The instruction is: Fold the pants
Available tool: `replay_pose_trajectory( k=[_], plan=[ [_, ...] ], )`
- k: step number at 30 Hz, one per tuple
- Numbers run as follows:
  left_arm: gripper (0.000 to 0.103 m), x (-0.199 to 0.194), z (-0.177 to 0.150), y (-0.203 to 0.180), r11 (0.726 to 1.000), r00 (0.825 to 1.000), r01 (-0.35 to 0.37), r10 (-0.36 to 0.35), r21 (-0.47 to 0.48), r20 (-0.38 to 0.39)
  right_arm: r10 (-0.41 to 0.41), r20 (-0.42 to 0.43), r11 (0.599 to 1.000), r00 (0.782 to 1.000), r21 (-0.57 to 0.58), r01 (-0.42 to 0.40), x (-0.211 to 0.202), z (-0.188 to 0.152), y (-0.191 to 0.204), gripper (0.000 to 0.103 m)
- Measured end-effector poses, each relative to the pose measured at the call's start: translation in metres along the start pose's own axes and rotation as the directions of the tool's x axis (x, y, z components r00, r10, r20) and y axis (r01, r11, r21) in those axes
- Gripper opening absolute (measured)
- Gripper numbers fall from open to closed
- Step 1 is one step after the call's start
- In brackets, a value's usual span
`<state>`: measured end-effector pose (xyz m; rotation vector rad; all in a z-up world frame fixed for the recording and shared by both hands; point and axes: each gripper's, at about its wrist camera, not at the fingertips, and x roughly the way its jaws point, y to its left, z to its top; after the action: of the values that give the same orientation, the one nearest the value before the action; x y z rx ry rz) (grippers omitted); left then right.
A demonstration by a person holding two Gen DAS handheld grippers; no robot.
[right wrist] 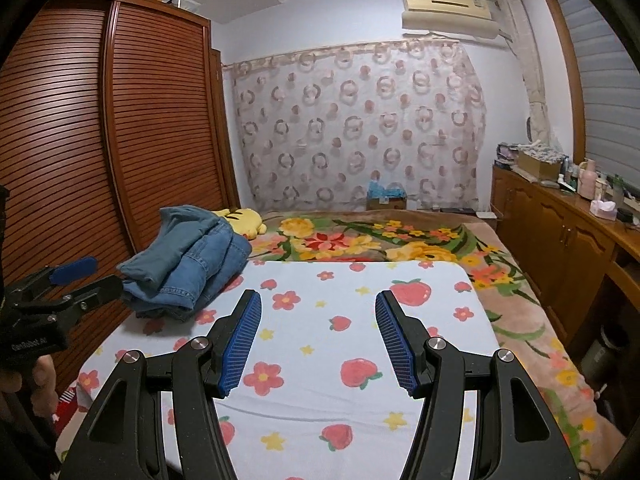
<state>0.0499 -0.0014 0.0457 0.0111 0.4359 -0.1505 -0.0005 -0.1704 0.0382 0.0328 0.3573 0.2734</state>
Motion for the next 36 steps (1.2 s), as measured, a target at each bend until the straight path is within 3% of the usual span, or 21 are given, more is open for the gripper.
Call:
replay_pose_trajectory(
  k=[36],
  plan=[
    [0.087, 0.006, -0.010, 0.009, 0.999, 1.000, -0.024, 0.023, -0.022, -0.012, -0.004, -0.021, 1.000, 1.000, 0.005, 0.004, 0.005, 0.000, -0.020, 0.062]
  ],
)
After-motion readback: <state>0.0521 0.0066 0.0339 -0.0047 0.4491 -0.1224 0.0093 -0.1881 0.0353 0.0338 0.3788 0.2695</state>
